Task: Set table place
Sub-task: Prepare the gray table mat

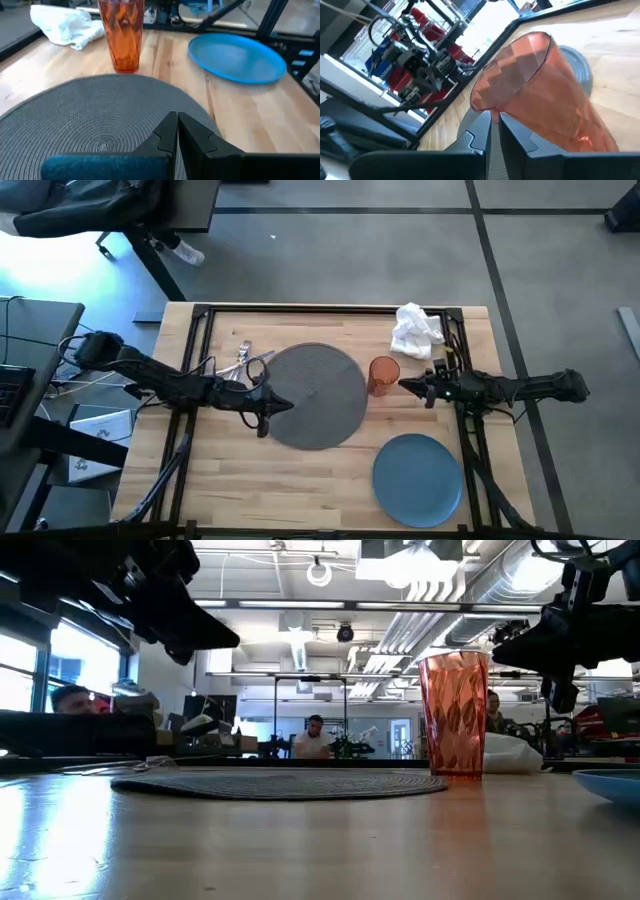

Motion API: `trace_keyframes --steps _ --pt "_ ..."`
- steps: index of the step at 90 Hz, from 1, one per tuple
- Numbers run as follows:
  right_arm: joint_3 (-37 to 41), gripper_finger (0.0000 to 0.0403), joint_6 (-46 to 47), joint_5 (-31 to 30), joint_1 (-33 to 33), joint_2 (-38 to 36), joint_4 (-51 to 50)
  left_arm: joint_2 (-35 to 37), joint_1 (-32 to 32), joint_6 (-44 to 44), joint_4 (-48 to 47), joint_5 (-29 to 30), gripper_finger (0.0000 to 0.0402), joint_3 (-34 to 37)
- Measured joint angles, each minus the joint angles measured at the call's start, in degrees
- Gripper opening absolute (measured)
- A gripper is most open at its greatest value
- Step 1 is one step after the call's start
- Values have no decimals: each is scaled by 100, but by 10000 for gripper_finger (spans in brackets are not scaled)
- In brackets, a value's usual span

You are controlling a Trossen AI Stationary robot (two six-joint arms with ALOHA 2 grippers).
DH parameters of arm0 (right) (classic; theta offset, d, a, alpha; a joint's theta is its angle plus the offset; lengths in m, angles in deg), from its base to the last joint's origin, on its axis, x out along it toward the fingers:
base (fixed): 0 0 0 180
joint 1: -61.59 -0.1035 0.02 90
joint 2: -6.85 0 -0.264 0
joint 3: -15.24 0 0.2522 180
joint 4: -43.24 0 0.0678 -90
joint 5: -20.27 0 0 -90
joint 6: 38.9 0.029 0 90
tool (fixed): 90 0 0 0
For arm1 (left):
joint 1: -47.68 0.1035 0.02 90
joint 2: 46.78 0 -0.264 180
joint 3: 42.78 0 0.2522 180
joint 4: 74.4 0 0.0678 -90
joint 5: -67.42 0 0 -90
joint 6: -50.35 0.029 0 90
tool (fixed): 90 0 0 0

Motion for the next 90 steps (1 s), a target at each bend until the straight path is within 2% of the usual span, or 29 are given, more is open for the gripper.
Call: trace_keyframes --steps 16,28,36,54,90 --pt "0 20 -214 -520 4 0 790 -248 132 -5 8 -162 0 -90" --pt "-10 20 -1360 -240 4 0 2001 -437 250 -85 4 -211 0 -90" --pt "-232 21 -1906 -195 4 0 2224 -571 341 -258 13 -294 0 -90" --pt "-1132 26 -2704 -52 4 441 1213 -632 376 -224 49 -344 0 -90" --pt "-2876 53 -3598 -48 4 2018 -326 -612 374 -204 73 -485 0 -90"
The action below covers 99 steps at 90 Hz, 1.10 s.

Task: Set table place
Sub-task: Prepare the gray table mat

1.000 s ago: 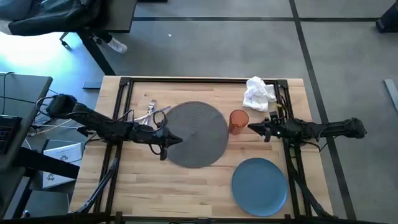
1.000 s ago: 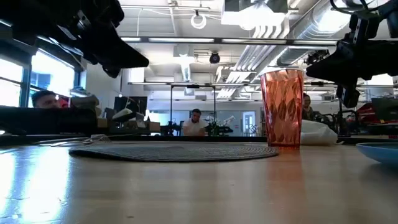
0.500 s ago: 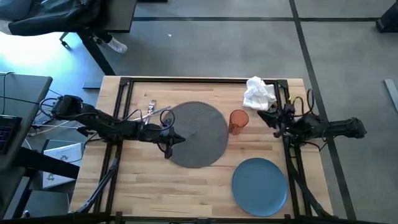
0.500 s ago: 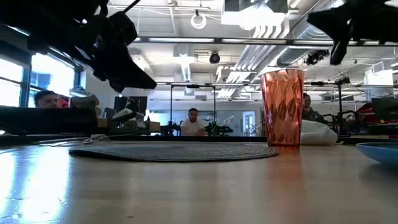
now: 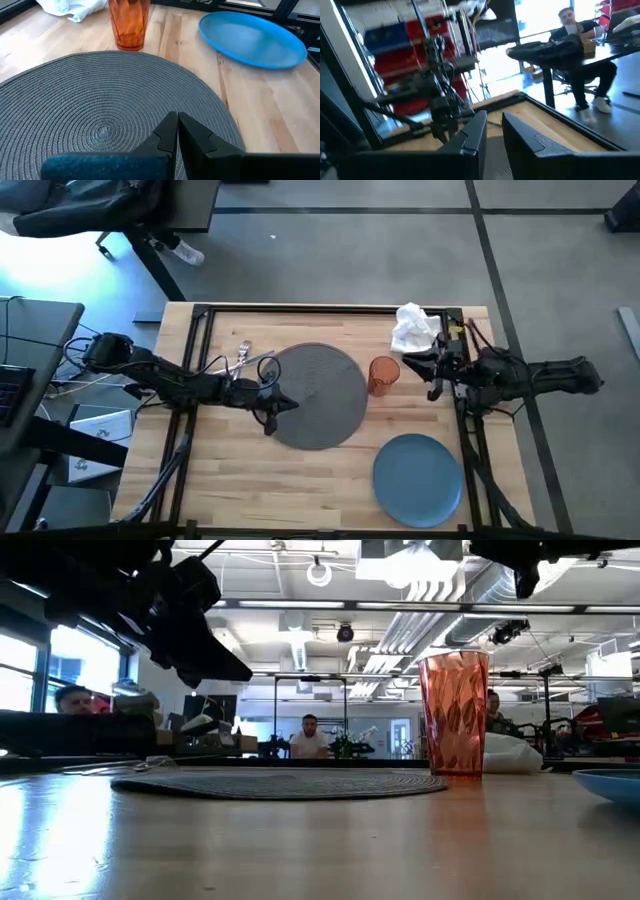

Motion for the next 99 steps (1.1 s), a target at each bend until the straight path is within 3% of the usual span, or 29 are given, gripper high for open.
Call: trace_keyframes --steps 11,22,31,46,65,85,99 --pt "-383 70 19 -87 -8 539 -211 59 -98 39 -326 -220 0 -185" --pt "-857 91 -124 262 -174 1183 -322 230 -242 218 -1298 -214 0 -776" --pt "-1238 110 -369 140 -295 1722 -595 208 -264 250 -1937 -377 0 -1008" --pt "-1909 147 -172 -101 -312 2681 -1010 218 -267 197 -1867 -470 1 -1045" --pt "-2700 197 -579 436 -467 4063 -1588 214 -181 60 -2037 -460 1 -1040" --pt "-3336 205 -418 501 -600 5265 -2028 483 -184 -56 -4018 -549 1 -1306" --pt "-3447 204 -157 492 -627 5905 -1865 824 -348 -50 -4223 -503 1 -1322"
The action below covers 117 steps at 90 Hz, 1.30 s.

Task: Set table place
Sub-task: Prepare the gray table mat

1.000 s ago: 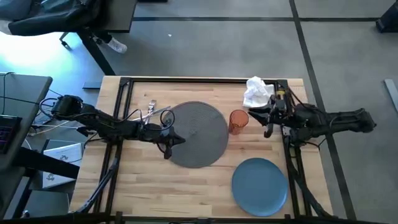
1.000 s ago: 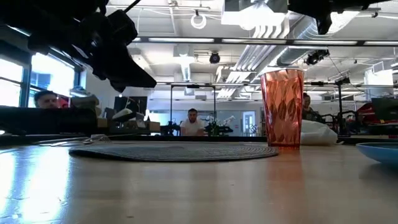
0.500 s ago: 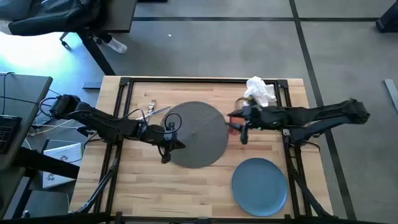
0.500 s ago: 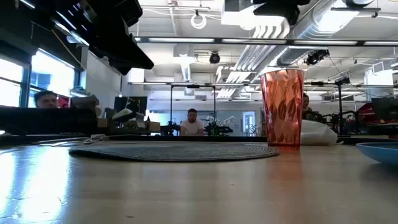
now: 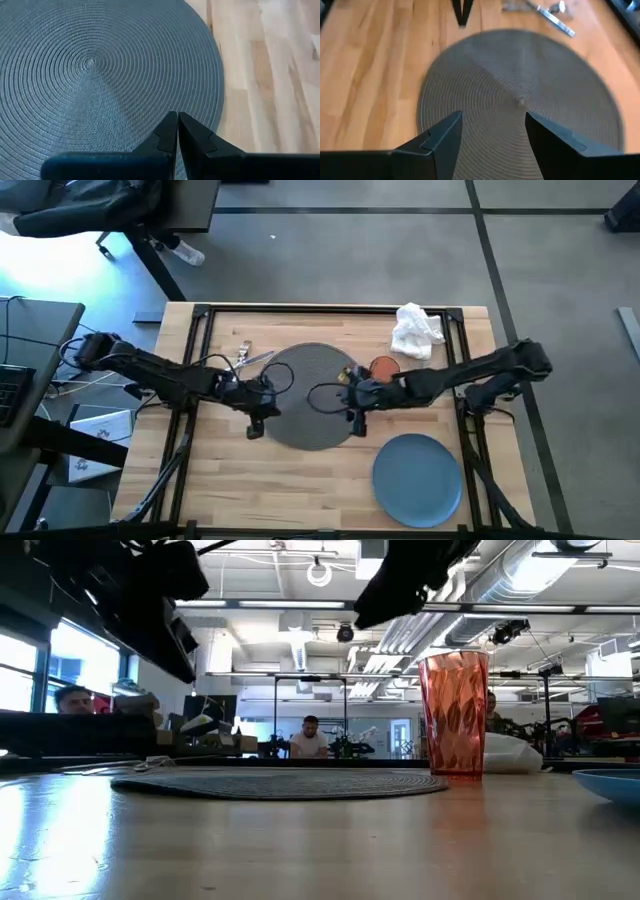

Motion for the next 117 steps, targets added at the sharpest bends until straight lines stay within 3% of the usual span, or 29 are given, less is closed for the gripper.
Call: trace_keyframes --steps 20,37,60,89,117 --pt "0 204 600 1 -32 671 237 411 -507 -55 -95 368 1 12" --pt "0 204 698 -16 -69 1183 580 450 -1014 -922 -372 771 0 277" --pt "2 204 1095 -61 -61 1898 801 413 -1782 -1578 -423 1887 0 332" --pt "2 204 1335 -64 -199 2121 600 331 -1871 -1696 -423 2174 0 332" --pt "2 204 1432 274 -647 2110 273 -283 -1866 -1695 34 2238 0 332"
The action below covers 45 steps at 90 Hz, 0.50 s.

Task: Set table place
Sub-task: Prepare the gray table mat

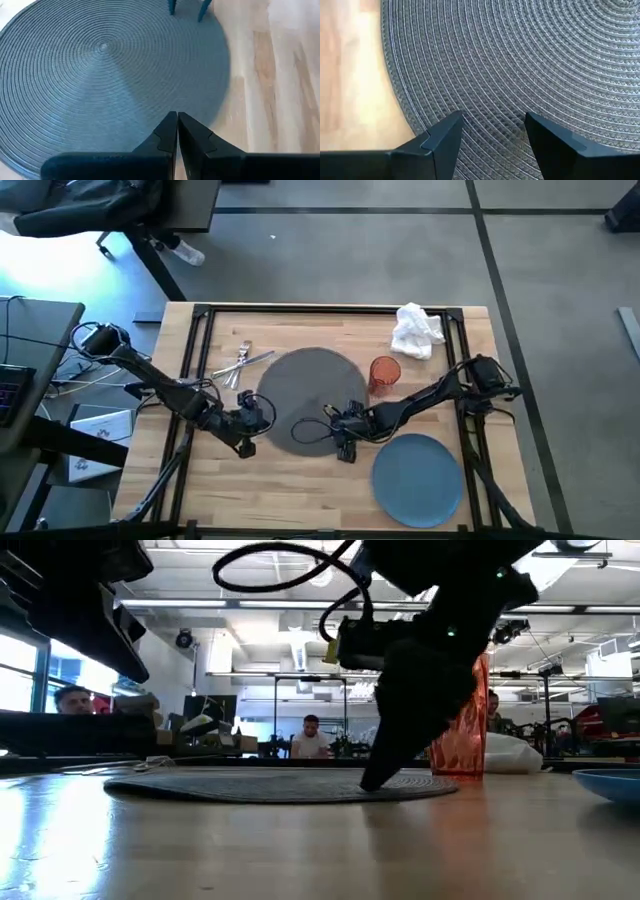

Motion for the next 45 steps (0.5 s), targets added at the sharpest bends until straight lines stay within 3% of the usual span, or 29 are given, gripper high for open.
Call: trace_keyframes --steps 31,45 --pt "-44 204 270 384 -282 -304 -752 -545 0 19 819 -53 0 0" --pt "-289 204 100 -150 -267 -715 -880 -545 43 3 967 15 0 0"
